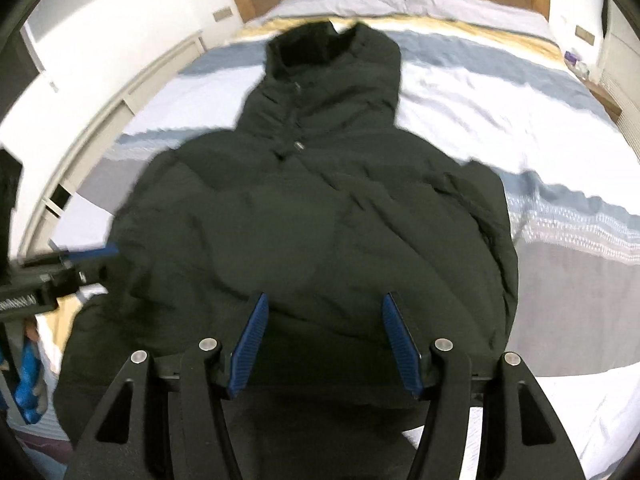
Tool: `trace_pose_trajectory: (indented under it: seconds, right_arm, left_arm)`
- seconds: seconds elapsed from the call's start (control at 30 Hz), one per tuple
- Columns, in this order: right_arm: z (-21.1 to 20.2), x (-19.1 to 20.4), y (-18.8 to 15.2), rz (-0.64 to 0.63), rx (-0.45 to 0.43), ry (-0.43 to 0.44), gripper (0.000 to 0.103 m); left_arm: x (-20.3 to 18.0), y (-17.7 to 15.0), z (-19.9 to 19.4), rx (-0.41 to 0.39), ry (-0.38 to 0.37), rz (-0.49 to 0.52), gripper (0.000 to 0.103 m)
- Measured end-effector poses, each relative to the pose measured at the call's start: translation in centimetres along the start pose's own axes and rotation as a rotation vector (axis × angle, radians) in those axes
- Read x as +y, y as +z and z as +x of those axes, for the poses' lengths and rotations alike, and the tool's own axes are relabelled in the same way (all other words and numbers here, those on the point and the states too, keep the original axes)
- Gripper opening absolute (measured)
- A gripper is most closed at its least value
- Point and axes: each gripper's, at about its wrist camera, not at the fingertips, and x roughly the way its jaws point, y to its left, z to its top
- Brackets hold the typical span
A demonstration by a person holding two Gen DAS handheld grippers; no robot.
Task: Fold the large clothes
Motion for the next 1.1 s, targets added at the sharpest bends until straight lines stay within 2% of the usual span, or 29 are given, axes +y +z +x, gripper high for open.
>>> trace_pose_trajectory:
  seconds: [0.1,0.2,0.37,0.47,0.63,0.83,0.93,1.1]
  right_arm:
    - [1.4,-1.4,-1.0,0.007,0.022,0.004,0.061]
    - [3.0,-2.1,-2.1,-0.026,0.048,-0.003,0.064]
    - [3.0,-3.1,-3.1,-0.030,0.034,0.023,0.064]
    - [2.5,-3.6,-3.6,-0.062,0.046,0.004,0.064]
    - [0.4,-4.1,-3.5,-0.089,0.050,-0.033,0.064]
    - [-1.9,-3.5,-1.1,-0.088,-0.023,-0.059,0.064]
    - [-1.8,-3.2,0.7,-0.043,-0.061,-0.070,0.065]
    - [0.4,-1.8,2.4,-0.026,-0.070,-0.083,0.066]
  left_arm:
    - [-0.6,-0.3,4.1,0.064,0.058,0.024,0.048]
    - [-0.3,-1.1,6.5,0.089,0.086,0.012,0.049]
    - [-0.5,-1.4,6.2,0.096,0.097,0.020,0.049]
    - [-0.9,-1.2,5.4,0.104,0.111,0.033,0.049]
    - [-1.6,-0.5,2.8,0.052,0.108,0.035,0.049]
    - [-2.5,1.1,2.3,-0.037,0.127,0.101,0.049]
    - [-3.0,1.6,3.1,-0.053,0.151,0.134,0.049]
    - [-2.8,1.6,4.0,-0.065,0.144,0.179,0.049]
